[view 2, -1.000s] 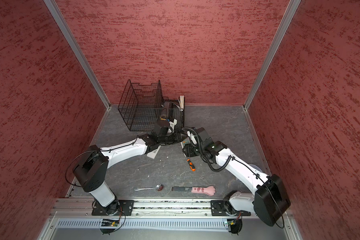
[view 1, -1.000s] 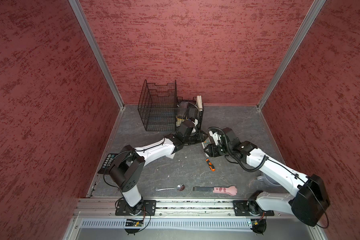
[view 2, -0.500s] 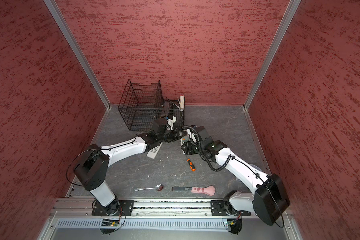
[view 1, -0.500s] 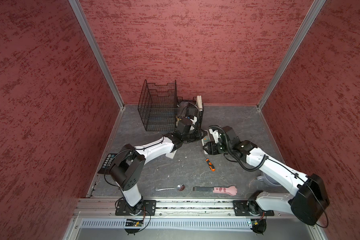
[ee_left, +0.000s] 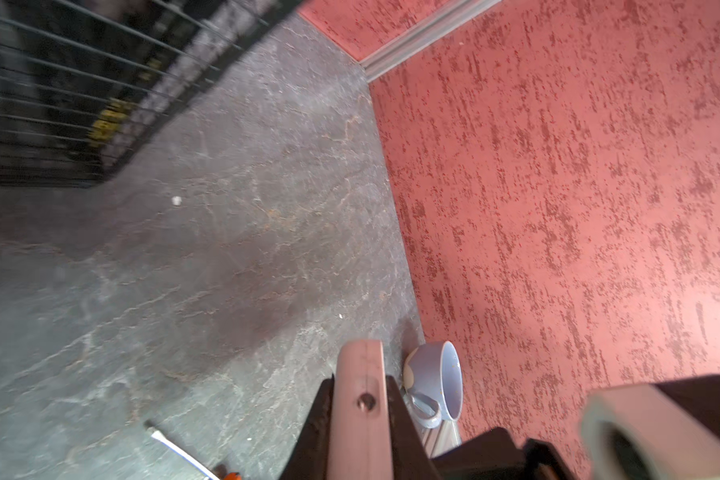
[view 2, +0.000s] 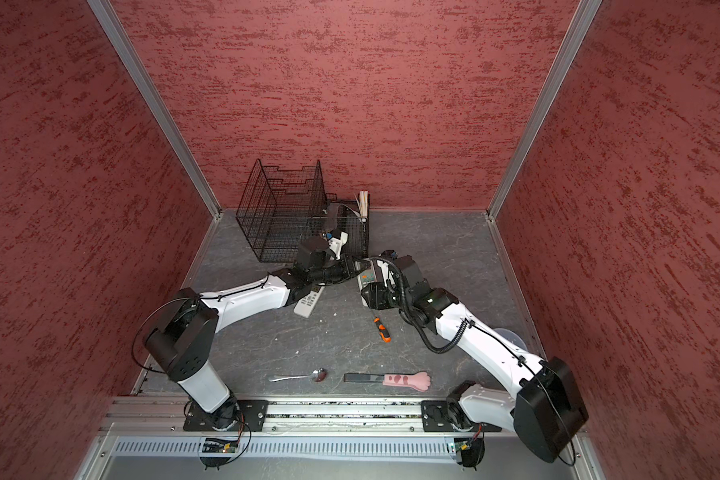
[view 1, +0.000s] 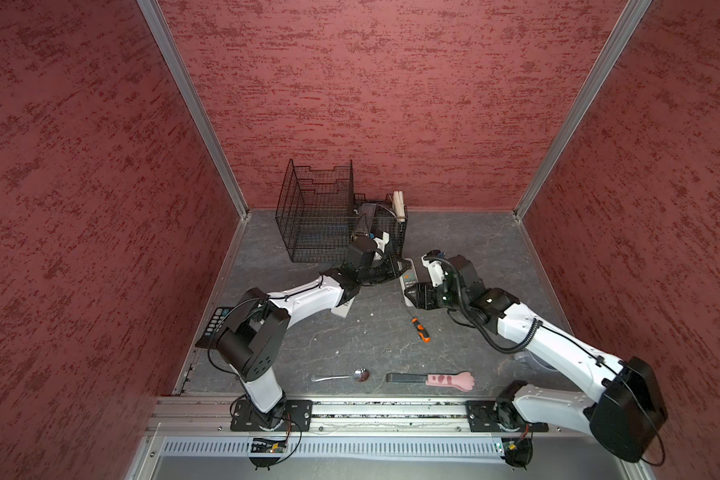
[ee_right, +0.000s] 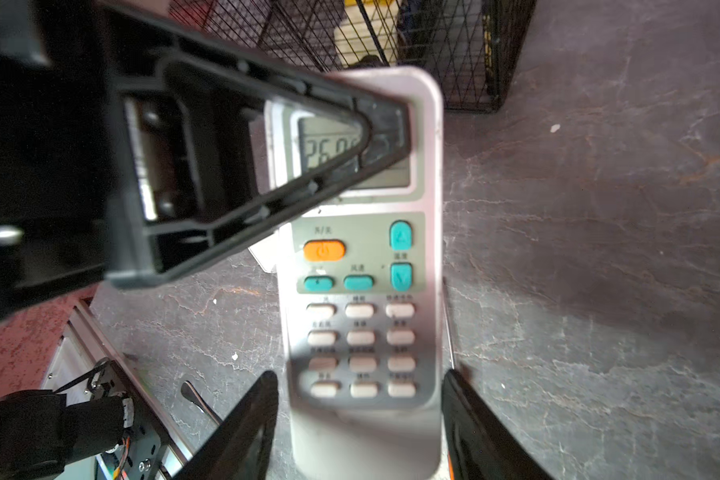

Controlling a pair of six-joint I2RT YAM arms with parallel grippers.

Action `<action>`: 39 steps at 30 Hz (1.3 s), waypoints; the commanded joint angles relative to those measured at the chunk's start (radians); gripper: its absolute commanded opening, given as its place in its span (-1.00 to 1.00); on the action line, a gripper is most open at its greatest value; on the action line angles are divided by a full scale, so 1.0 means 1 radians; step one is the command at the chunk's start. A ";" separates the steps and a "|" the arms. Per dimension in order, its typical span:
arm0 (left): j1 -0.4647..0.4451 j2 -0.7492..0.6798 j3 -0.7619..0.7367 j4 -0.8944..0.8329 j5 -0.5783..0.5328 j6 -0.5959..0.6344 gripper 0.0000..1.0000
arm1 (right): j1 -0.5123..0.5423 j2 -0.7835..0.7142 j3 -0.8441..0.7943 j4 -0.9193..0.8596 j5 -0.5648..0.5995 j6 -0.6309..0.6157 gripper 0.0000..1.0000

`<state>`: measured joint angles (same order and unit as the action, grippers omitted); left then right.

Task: Unload the batteries from the remote control

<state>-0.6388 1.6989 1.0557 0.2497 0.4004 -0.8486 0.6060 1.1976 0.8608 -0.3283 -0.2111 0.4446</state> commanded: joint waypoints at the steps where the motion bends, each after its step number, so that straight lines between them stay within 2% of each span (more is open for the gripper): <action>1: 0.023 -0.048 -0.027 0.082 0.009 0.006 -1.00 | 0.006 -0.029 -0.009 0.128 -0.019 0.048 0.32; 5: 0.042 -0.072 -0.061 0.149 0.022 0.003 -1.00 | 0.004 -0.050 -0.028 0.192 -0.020 0.078 0.35; 8: 0.067 -0.088 -0.107 0.268 0.034 -0.027 -1.00 | -0.002 -0.083 -0.055 0.247 -0.022 0.112 0.36; 13: 0.097 -0.133 -0.169 0.387 0.038 -0.066 -1.00 | -0.037 -0.125 -0.131 0.391 -0.090 0.194 0.33; 21: 0.097 -0.179 -0.222 0.527 0.008 -0.124 -1.00 | -0.095 -0.077 -0.211 0.616 -0.209 0.304 0.26; 30: 0.079 -0.126 -0.204 0.682 0.024 -0.195 -1.00 | -0.111 -0.007 -0.243 0.866 -0.335 0.381 0.22; 35: 0.067 -0.101 -0.193 0.703 0.025 -0.202 -1.00 | -0.111 0.008 -0.249 0.952 -0.365 0.395 0.14; 39: 0.062 -0.095 -0.200 0.726 0.013 -0.205 -1.00 | -0.112 0.029 -0.255 1.032 -0.386 0.423 -0.03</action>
<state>-0.5697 1.5909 0.8398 0.9211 0.4198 -1.0504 0.4953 1.2160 0.6128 0.5636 -0.5472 0.8288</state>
